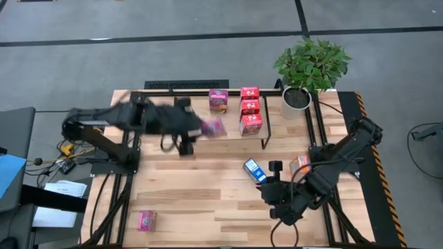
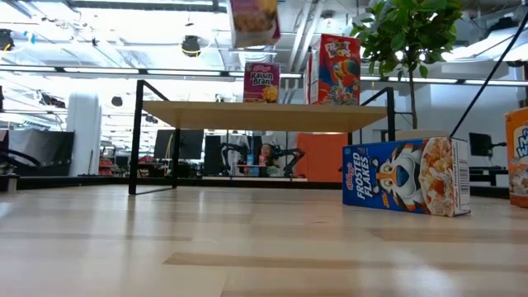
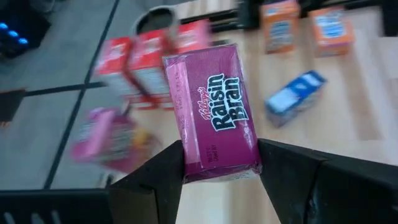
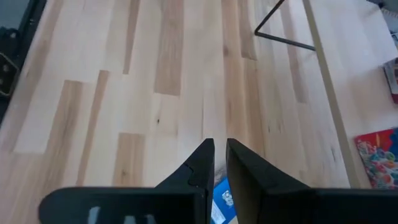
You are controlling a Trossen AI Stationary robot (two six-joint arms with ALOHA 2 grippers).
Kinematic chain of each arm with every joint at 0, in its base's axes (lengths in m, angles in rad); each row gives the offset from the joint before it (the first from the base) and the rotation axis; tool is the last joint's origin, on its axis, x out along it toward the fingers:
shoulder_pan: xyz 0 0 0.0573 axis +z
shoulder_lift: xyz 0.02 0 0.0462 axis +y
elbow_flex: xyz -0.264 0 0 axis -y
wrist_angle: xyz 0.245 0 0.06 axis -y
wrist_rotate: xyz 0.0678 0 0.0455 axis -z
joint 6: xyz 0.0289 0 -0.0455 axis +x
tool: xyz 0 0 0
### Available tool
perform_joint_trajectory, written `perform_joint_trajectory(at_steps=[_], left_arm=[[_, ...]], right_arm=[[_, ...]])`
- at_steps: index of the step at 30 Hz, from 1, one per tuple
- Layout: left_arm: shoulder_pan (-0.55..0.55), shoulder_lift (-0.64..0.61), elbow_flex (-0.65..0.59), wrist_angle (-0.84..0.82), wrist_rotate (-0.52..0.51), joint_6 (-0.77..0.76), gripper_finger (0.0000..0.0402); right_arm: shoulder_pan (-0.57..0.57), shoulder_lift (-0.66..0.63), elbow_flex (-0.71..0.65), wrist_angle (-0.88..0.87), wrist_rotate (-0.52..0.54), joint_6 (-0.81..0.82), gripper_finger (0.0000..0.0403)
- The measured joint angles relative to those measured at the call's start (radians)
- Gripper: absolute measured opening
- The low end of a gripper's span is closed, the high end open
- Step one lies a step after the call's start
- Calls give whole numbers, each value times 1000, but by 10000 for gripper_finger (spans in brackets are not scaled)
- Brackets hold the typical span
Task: Stack cereal on shelf
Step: Put the bottom purple cereal box on the shelf aligned with the other purple cereal box
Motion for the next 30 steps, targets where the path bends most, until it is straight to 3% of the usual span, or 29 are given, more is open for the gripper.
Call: perform_joint_trajectory(at_steps=[6, 11, 21, 30], left_arm=[[256, -4, -7, 0, 255, 101, 174], [376, 47, -15, -20, 390, 140, 174], [439, 158, -33, 7, 473, 245, 174], [443, 183, -33, 44, 438, 313, 174]], right_arm=[[-46, 0, 0, -11, -2, -13, 66], [-79, 0, 0, -16, -2, -28, 65], [-96, 0, 0, -23, -4, -30, 65], [-94, 0, 0, -24, -5, -27, 65]])
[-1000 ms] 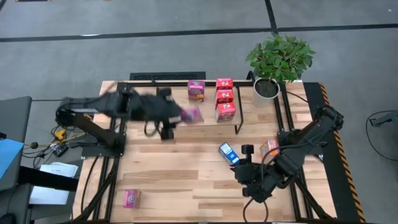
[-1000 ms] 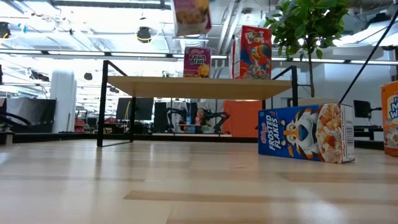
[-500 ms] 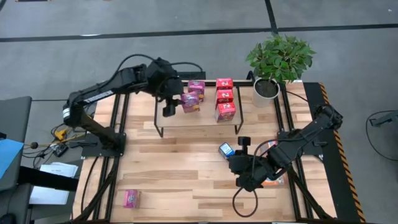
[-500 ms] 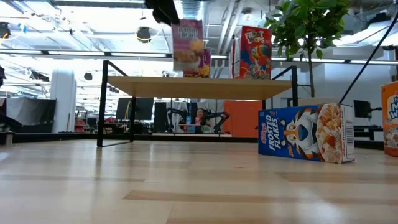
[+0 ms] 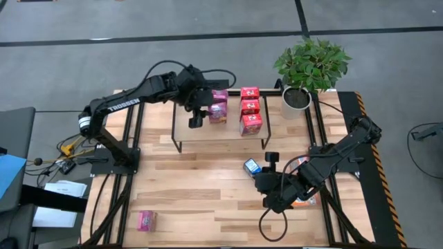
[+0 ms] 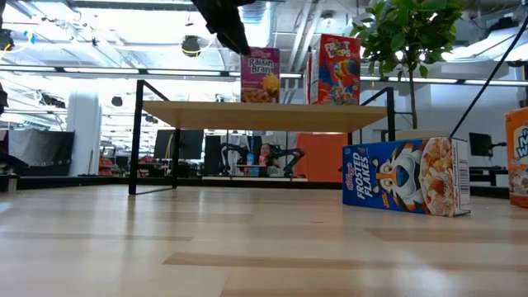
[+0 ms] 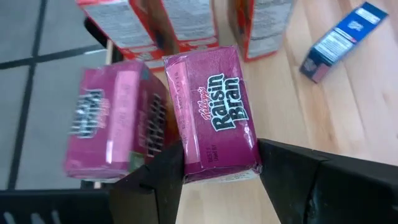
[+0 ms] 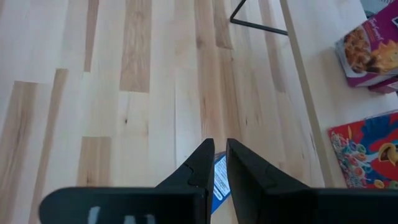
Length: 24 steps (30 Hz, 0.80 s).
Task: Stack cereal on shelf
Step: Put the bottom purple cereal box on the shelf aligned with the other purple cereal box
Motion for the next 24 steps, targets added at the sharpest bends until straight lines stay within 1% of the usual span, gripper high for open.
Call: perform_joint_trajectory(at_steps=[12, 24], left_arm=[[5, 25, 1, 16, 34, 4, 174], [4, 26, 2, 3, 7, 35, 174]], right_arm=[[0, 0, 0, 0, 0, 0, 65], [1, 0, 0, 3, -1, 7, 65]])
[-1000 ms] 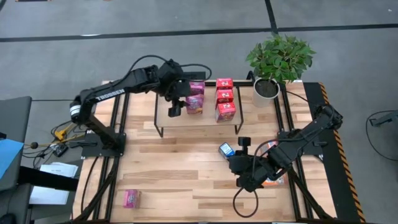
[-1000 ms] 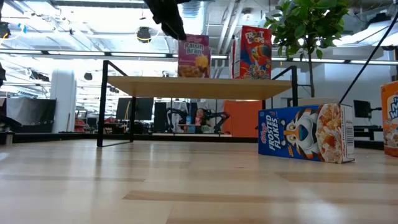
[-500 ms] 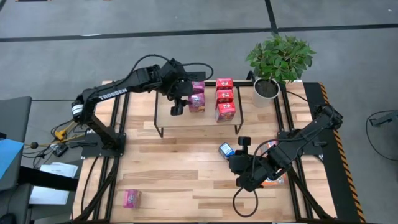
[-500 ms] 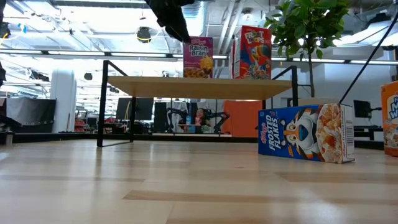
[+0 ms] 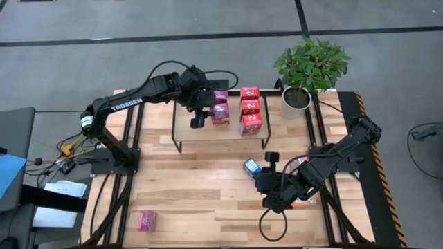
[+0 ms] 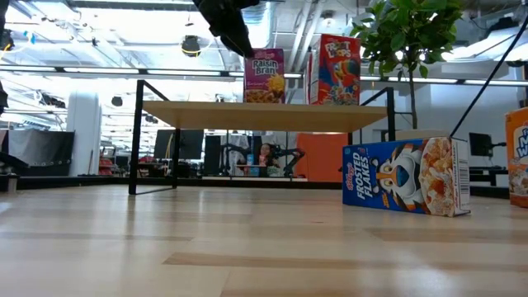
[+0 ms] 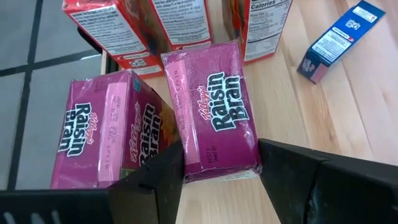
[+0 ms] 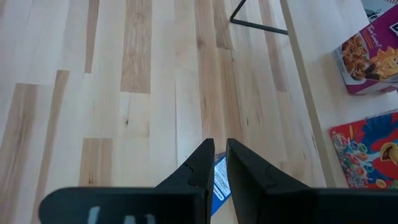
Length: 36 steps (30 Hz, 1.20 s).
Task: Stack cereal on shelf
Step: Put the bottom purple cereal box on the shelf aligned with the other purple cereal box
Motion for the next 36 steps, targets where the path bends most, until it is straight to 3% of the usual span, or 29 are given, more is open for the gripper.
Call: perform_joint_trajectory(at_steps=[19, 33, 36], left_arm=[[0, 2, 28, -45, -16, 17, 178], [-6, 2, 28, -54, -34, -22, 276], [-17, 2, 28, -70, -93, -19, 285]], right_arm=[[0, 0, 0, 1, -2, 1, 65], [0, 0, 0, 1, -6, 3, 66], [0, 0, 0, 1, -6, 2, 65]])
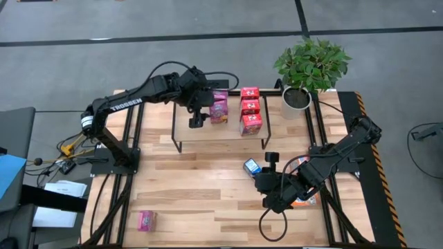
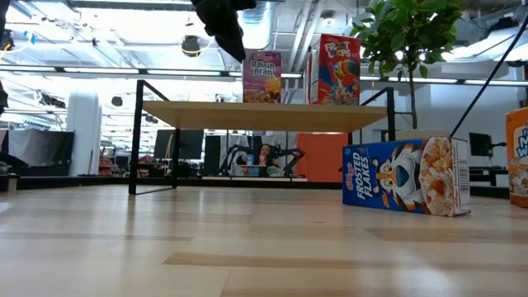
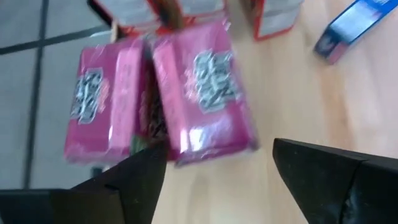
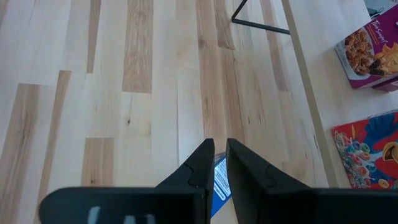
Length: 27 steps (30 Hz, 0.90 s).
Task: Stack cereal on shelf
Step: Put the bottom purple cereal box on the shelf aligned with the other purple cereal box, then put the purple cereal box on the shelf aligned with the other purple cereal boxes
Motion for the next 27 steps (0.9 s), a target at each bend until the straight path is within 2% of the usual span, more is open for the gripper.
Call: perform_joint_trajectory(at_steps=[3, 5, 12, 19, 22, 27], left_arm=[[-13, 0, 0, -14, -89, 7, 288], [-20, -2, 0, -26, -114, 9, 289], [-47, -46, 51, -117, -127, -19, 289], [-125, -114, 171, -378, -116, -215, 289], [-178, -162, 141, -435, -76, -316, 289], [-307, -265, -31, -404, -50, -470, 289]], right_arm=[[0, 0, 0, 0, 0, -1, 66], [0, 0, 0, 0, 0, -1, 66], [0, 0, 0, -3, 0, 2, 66], [-3, 0, 0, -34, -14, 72, 66], [-7, 0, 0, -72, -19, 162, 66], [-5, 0, 0, -177, -20, 357, 67]])
